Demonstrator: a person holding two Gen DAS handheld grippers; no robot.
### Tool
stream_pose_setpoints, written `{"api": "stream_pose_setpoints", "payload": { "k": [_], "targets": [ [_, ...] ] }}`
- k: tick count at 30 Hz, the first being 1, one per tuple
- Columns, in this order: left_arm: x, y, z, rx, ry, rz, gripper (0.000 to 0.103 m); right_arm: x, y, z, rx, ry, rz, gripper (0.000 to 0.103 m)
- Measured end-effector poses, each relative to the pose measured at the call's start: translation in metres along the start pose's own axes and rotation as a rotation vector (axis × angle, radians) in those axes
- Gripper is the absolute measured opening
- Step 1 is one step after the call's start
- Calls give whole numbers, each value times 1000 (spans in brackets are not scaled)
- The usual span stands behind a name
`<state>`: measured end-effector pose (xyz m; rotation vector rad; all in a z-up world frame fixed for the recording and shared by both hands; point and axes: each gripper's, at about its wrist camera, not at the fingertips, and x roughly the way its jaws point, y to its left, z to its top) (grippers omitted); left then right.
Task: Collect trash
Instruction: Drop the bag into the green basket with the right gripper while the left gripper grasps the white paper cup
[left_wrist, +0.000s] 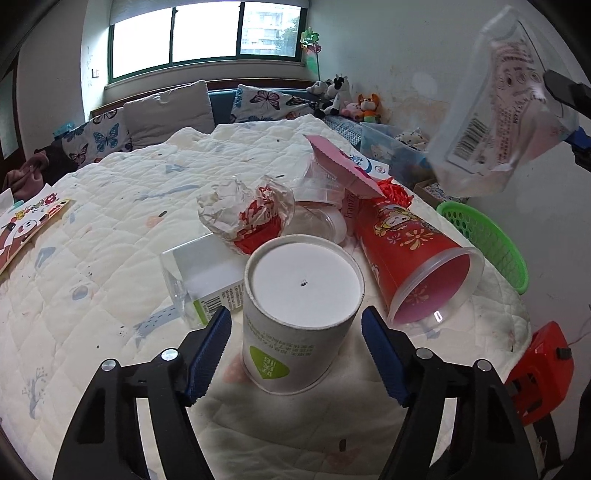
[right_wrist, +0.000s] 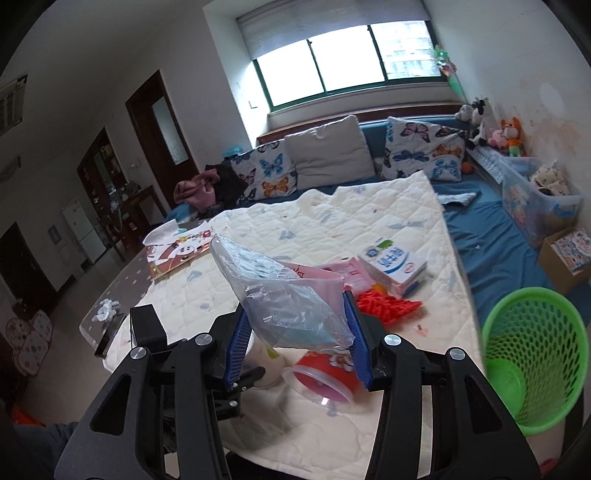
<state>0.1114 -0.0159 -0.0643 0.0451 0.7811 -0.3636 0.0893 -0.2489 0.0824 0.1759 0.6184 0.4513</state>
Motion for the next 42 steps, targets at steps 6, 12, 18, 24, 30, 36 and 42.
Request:
{"api": "stream_pose_setpoints", "payload": {
  "k": [6, 12, 18, 24, 30, 36, 42],
  "targets": [
    [-3, 2, -2, -9, -7, 0, 57, -26, -25, -10, 36, -23, -100, 48],
    [-31, 6, 1, -19, -40, 17, 56, -47, -65, -20, 105, -38, -196, 48],
    [-65, 5, 14, -17, -77, 15, 56, -55, -113, -34, 173, -12, -314, 48],
    [-78, -20, 37, 9, -105, -54, 56, -55, -160, -49, 239, 3, -418, 48],
    [-66, -59, 61, 49, -96, -136, 56, -45, -212, -67, 294, 47, -500, 48],
    [-40, -108, 90, 105, -76, -205, 56, -41, -247, -81, 342, 72, -518, 50],
    [-7, -156, 116, 150, -38, -261, 56, -40, -270, -89, 361, 85, -531, 58]
  ]
}}
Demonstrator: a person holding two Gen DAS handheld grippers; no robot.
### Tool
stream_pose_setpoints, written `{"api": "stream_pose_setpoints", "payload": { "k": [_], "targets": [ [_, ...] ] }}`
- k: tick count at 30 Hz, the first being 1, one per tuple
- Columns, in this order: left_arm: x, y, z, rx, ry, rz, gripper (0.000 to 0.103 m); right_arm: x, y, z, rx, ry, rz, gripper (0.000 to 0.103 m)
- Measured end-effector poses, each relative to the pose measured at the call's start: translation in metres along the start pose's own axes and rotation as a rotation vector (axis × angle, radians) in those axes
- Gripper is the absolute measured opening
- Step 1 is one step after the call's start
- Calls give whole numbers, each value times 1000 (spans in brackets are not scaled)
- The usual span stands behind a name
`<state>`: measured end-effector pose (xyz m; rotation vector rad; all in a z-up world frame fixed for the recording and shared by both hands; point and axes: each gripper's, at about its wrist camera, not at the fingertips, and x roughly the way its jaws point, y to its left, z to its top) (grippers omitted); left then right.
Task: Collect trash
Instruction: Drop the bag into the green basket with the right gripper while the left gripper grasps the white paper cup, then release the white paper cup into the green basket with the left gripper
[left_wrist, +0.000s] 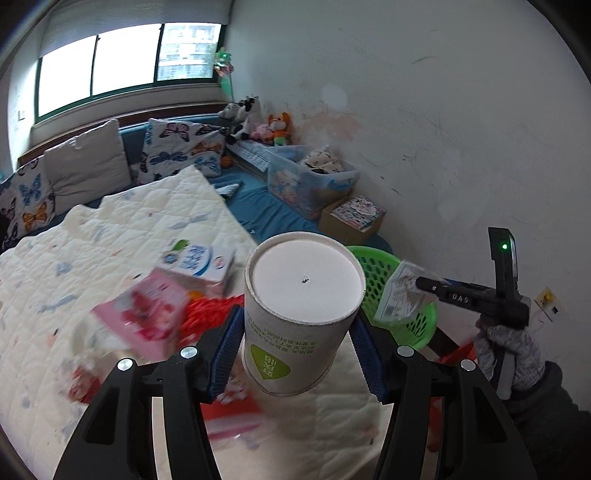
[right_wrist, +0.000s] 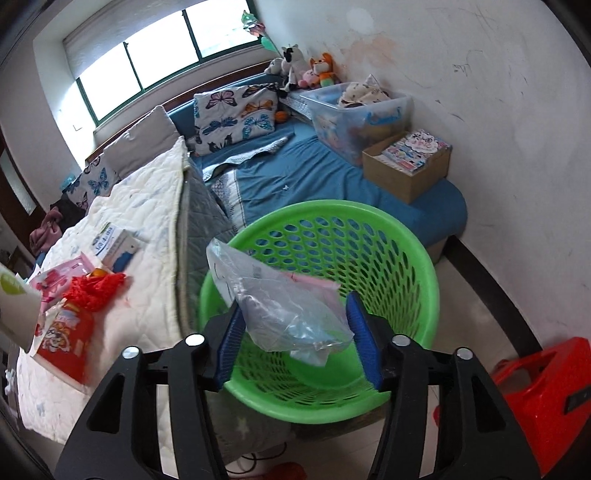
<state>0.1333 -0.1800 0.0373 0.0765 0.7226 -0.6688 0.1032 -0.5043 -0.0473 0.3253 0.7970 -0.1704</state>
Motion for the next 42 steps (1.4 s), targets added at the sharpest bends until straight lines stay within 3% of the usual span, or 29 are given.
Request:
{"api": "stream_pose_setpoints", "payload": {
  "k": [3, 14, 28, 31, 33, 42],
  "targets": [
    [20, -20, 13, 33, 12, -16, 56, 2, -7, -1, 7, 0, 10, 66],
    [98, -66, 43, 93, 106, -68, 57, -21, -23, -11, -1, -35, -15, 70],
    [179, -100, 37, 108, 244, -94, 57, -40, -35, -32, 33, -46, -22, 71],
    [185, -103, 35, 111, 255, -106, 59, -40, -38, -35, 44, -42, -24, 71],
    [186, -103, 34, 103, 255, -111, 67, -40, -39, -37, 50, -37, -21, 71],
    [155, -89, 27, 84, 206, -106, 67, -47, -23, -39, 27, -40, -4, 71]
  ]
}}
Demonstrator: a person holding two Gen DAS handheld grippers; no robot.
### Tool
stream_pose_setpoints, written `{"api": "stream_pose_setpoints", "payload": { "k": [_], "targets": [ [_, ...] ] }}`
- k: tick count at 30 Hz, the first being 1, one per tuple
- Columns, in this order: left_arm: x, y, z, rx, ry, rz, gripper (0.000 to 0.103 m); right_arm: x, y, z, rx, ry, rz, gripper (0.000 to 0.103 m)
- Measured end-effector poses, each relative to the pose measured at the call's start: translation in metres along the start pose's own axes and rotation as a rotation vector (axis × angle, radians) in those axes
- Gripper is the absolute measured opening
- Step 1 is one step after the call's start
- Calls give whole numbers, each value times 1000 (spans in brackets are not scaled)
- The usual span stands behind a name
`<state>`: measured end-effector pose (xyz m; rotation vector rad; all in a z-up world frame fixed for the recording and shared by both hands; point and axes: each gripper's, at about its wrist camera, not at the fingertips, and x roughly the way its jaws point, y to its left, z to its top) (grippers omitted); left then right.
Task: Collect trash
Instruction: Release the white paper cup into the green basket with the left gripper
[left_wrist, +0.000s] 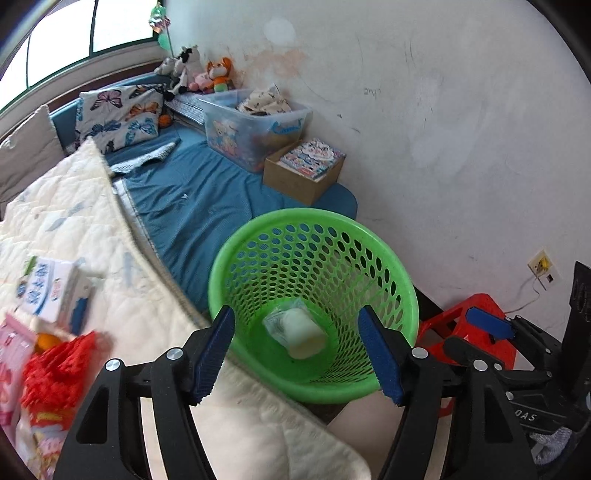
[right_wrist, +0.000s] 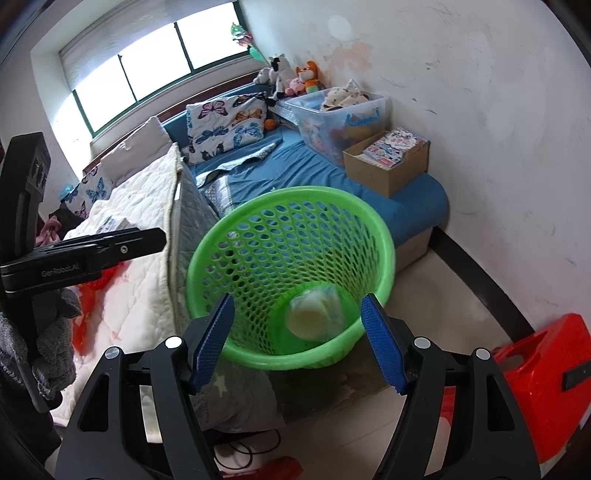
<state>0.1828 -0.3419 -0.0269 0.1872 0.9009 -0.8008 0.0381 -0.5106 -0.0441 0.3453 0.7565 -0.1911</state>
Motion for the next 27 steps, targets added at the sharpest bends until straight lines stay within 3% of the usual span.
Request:
{"api": "stream_pose_setpoints", "payload": {
  "k": [14, 16, 19, 23, 27],
  "targets": [
    [-104, 67, -49, -115, -94, 168, 68, -8, 65, -1, -86, -10, 102, 74],
    [-118, 82, -53, -136, -114, 200, 68, -9, 77, -1, -104, -10, 118, 74],
    [-140, 107, -57, -169, -145, 265, 77, -9, 92, 1, -124, -5, 149, 75],
    [-163, 150, -64, -245, -169, 332, 77, -8, 116, 1, -161, -2, 181, 76],
    [-173, 185, -67, -331, -166, 335, 77, -6, 134, 2, -191, 3, 212, 76]
  ]
}}
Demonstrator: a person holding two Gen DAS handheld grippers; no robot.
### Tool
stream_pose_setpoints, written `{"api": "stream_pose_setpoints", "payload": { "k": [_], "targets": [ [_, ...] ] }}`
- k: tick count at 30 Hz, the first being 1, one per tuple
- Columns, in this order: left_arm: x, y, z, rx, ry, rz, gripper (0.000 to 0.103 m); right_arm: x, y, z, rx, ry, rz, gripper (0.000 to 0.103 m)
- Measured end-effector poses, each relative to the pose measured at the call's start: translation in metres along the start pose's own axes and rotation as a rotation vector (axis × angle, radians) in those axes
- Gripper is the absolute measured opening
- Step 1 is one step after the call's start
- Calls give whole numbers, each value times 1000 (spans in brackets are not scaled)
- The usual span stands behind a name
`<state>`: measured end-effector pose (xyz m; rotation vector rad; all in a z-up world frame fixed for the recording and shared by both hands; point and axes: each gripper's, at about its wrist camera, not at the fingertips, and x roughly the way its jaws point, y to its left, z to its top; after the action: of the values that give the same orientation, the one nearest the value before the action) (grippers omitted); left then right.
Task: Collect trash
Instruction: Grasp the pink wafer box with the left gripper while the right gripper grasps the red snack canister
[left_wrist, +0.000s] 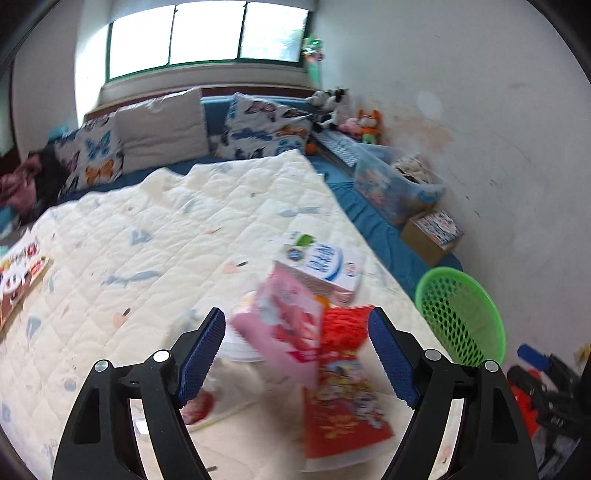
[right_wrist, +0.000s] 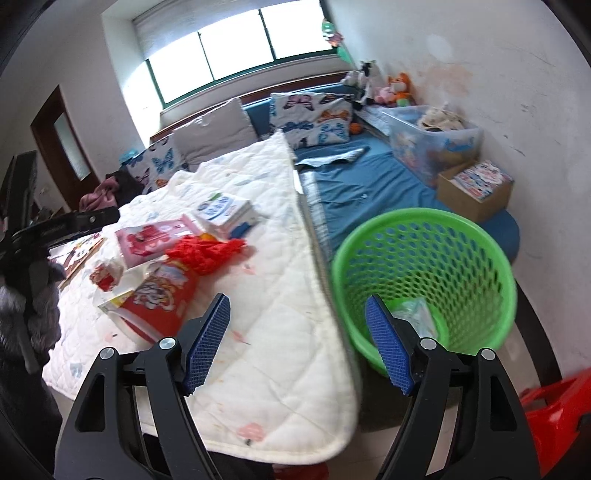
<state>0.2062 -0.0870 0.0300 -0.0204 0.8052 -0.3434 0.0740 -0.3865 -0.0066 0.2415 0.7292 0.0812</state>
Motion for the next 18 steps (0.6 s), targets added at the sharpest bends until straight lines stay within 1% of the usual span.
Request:
{"api": "stream_pose_setpoints", "payload": {
  "k": [2, 5, 10, 13, 16, 18],
  "targets": [
    [5, 10, 1, -18, 15, -7, 77, 4, 10, 2, -14, 5, 19, 76],
    [13, 21, -1, -40, 46, -26, 73, 10, 23, 6, -28, 12, 39, 76],
    [30, 29, -5, -72, 85, -57, 72, 21, 37, 9, -48, 27, 58, 76],
    [39, 30, -6, -89, 105, -94, 68, 29, 43, 10, -55, 40, 67, 76],
    [43, 29, -8, -93, 116, -116, 60, 36, 47, 10, -54, 54, 78, 76],
    [46, 29, -10, -105, 125, -139, 49, 42, 49, 10, -48, 65, 87, 76]
  ]
}}
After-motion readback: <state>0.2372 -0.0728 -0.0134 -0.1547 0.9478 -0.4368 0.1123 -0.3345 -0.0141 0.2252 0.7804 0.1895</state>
